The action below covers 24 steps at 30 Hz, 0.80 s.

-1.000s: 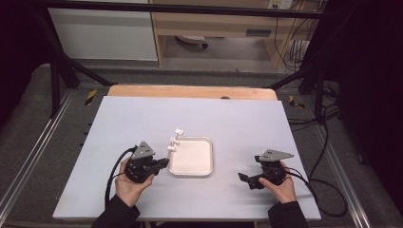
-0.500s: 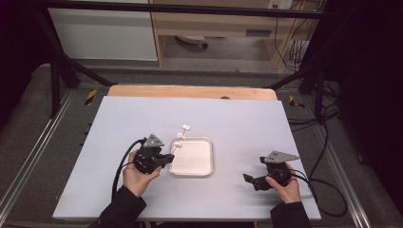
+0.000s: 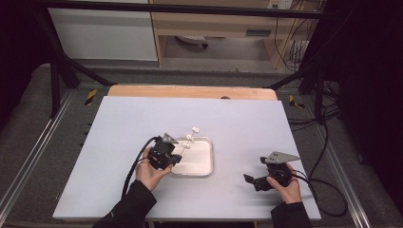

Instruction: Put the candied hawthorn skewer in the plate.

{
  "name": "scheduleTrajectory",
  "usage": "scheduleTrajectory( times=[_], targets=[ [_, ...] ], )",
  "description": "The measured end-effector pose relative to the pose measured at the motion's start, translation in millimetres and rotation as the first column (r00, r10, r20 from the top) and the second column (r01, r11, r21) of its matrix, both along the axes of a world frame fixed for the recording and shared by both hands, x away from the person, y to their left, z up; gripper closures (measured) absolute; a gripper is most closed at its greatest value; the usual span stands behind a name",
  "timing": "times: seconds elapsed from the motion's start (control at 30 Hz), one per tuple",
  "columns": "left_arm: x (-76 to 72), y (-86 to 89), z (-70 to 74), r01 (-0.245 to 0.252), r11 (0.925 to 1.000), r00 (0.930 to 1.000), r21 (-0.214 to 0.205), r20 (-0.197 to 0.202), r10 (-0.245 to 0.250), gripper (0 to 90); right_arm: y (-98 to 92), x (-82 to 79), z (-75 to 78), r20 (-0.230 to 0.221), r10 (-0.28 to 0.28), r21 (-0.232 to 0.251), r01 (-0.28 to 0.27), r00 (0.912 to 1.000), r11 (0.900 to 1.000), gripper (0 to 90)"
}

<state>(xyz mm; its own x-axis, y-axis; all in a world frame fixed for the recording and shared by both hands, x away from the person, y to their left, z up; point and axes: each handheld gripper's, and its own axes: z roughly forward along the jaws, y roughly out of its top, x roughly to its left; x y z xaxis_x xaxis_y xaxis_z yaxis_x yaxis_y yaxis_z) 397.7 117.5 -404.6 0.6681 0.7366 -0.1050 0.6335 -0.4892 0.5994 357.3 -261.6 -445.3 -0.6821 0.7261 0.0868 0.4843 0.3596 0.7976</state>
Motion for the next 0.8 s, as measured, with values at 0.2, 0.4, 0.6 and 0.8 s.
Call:
scheduleTrajectory(
  times=[0.2,0.4,0.6,0.8],
  targets=[
    [1.9,-5.9,-5.7,-0.006,0.9995,0.9999,0.033,-0.015,0.006,89.1,-0.3,-0.3,0.0,0.003,0.001,0.001,-0.001,1.0,1.0,0.7],
    [1.2,-10.0,-9.5,-0.006,0.9986,0.9996,0.052,-0.027,0.007,89.0,-0.5,-0.4,0.1,0.005,0.0,0.0,0.0,1.0,1.0,0.7],
    [2.4,-14.2,-14.5,-0.014,0.9949,0.9987,0.1,-0.047,0.019,89.0,0.2,-0.3,-0.5,0.0,0.001,0.0,-0.001,1.0,1.0,0.6],
    [3.6,-16.3,-19.6,-0.011,0.9914,0.9975,0.13,-0.068,0.02,88.8,0.1,-0.6,-0.1,0.0,0.0,0.001,0.0,1.0,1.0,0.7]
  ],
)
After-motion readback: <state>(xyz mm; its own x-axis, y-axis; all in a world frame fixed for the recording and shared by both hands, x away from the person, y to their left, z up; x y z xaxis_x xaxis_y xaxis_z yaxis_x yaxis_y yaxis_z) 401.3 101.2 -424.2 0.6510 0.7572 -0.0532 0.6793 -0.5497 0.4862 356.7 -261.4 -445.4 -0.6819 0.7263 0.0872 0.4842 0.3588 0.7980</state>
